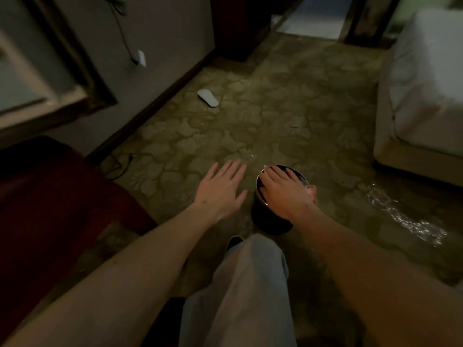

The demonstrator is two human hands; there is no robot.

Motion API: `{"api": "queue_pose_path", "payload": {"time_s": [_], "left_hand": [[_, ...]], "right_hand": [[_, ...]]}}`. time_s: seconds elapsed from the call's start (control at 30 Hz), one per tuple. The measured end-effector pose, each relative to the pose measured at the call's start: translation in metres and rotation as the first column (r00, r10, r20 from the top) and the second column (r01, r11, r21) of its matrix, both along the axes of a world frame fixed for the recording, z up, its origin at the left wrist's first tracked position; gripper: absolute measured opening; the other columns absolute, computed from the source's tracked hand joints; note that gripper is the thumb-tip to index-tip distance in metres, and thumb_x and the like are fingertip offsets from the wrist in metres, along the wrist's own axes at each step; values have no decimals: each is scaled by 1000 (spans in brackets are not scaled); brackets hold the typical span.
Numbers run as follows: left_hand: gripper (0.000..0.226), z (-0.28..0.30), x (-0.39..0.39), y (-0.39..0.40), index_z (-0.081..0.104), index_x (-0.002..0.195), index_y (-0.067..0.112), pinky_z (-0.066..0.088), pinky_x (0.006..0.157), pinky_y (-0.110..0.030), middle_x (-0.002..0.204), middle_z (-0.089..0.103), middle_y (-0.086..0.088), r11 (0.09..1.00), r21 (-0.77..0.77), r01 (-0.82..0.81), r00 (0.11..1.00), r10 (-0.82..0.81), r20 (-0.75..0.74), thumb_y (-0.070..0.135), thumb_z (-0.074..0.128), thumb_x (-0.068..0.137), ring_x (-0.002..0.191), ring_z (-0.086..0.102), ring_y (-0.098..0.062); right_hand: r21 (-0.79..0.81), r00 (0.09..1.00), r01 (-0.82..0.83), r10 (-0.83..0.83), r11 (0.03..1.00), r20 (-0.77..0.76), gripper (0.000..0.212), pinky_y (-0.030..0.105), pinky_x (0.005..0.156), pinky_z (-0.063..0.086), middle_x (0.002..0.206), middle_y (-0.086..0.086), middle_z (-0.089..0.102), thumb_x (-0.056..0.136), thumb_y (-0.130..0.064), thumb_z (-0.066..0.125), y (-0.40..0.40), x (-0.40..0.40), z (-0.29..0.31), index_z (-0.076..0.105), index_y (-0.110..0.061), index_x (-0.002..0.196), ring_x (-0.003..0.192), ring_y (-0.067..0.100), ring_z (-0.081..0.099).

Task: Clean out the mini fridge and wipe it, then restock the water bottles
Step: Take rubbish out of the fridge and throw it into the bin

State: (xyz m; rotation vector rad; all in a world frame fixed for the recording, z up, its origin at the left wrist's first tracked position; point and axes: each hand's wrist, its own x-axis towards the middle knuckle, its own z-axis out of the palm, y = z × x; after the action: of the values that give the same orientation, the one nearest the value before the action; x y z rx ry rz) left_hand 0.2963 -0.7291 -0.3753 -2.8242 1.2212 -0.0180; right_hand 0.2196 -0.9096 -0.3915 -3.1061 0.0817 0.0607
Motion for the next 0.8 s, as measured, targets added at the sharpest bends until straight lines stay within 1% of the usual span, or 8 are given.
{"api": "queue_pose_path", "payload": {"time_s": [0.1, 0.17, 0.27, 0.4, 0.47, 0.53, 0.7, 0.8], "left_hand": [[69, 36, -18, 42, 4, 158, 23, 1, 123, -41, 165, 2, 3, 998, -10, -55, 996, 56, 71, 55, 24, 100, 151, 3, -12], [69, 59, -30, 70, 5, 158, 23, 1, 123, -41, 165, 3, 3, 993, -33, -115, 988, 117, 98, 56, 24, 100, 151, 4, -13], [69, 90, -49, 110, 4, 158, 23, -1, 123, -41, 165, 1, 3, 981, -55, -185, 971, 191, 142, 56, 21, 100, 151, 1, -13], [70, 128, -76, 164, 4, 158, 22, -1, 123, -41, 166, 0, 2, 960, -60, -274, 940, 280, 196, 56, 23, 100, 151, -1, -14], [70, 148, -89, 192, 6, 158, 22, 0, 123, -41, 165, 2, 2, 947, -76, -313, 921, 322, 221, 55, 26, 100, 151, 0, -15], [69, 170, -99, 222, 8, 157, 22, 0, 123, -40, 165, 5, 2, 929, -114, -351, 898, 369, 241, 55, 27, 99, 151, 2, -15], [72, 214, -119, 301, 9, 158, 19, 1, 123, -40, 165, 5, 2, 877, -156, -454, 810, 479, 338, 58, 26, 100, 151, 3, -14], [72, 231, -131, 350, 8, 158, 19, 1, 123, -40, 165, 3, 2, 843, -176, -509, 759, 535, 370, 56, 28, 100, 152, 4, -15]], "right_hand": [[-24, 994, -49, 51, 999, 101, 49, 46, 118, 16, 157, 5, 29, 104, -37, 29, 33, -8, 33, 31, -18, 149, 147, 22, 20], [-40, 985, -89, 94, 995, 144, 48, 45, 117, 18, 156, 4, 32, 103, -37, 31, 57, -12, 55, 33, -19, 148, 146, 22, 23], [-64, 967, -155, 165, 986, 195, 48, 45, 117, 21, 155, 3, 34, 102, -39, 31, 99, -13, 90, 35, -21, 146, 145, 21, 25], [-45, 936, -255, 258, 966, 237, 53, 46, 118, 21, 158, 4, 28, 101, -42, 32, 161, -16, 137, 29, -21, 150, 147, 21, 21], [-64, 906, -298, 304, 952, 295, 57, 45, 115, 28, 155, 4, 34, 99, -45, 37, 192, -19, 159, 31, -20, 150, 144, 21, 26], [-87, 881, -338, 347, 937, 321, 60, 43, 114, 31, 154, 2, 36, 98, -49, 38, 224, -21, 182, 31, -20, 151, 143, 20, 29], [-99, 807, -440, 441, 893, 391, 69, 39, 116, 29, 156, 1, 32, 95, -58, 40, 300, -24, 227, 27, -21, 152, 145, 19, 26], [-112, 756, -510, 507, 853, 414, 72, 39, 117, 28, 157, 2, 31, 95, -61, 39, 349, -24, 247, 25, -20, 153, 145, 20, 26]]}}
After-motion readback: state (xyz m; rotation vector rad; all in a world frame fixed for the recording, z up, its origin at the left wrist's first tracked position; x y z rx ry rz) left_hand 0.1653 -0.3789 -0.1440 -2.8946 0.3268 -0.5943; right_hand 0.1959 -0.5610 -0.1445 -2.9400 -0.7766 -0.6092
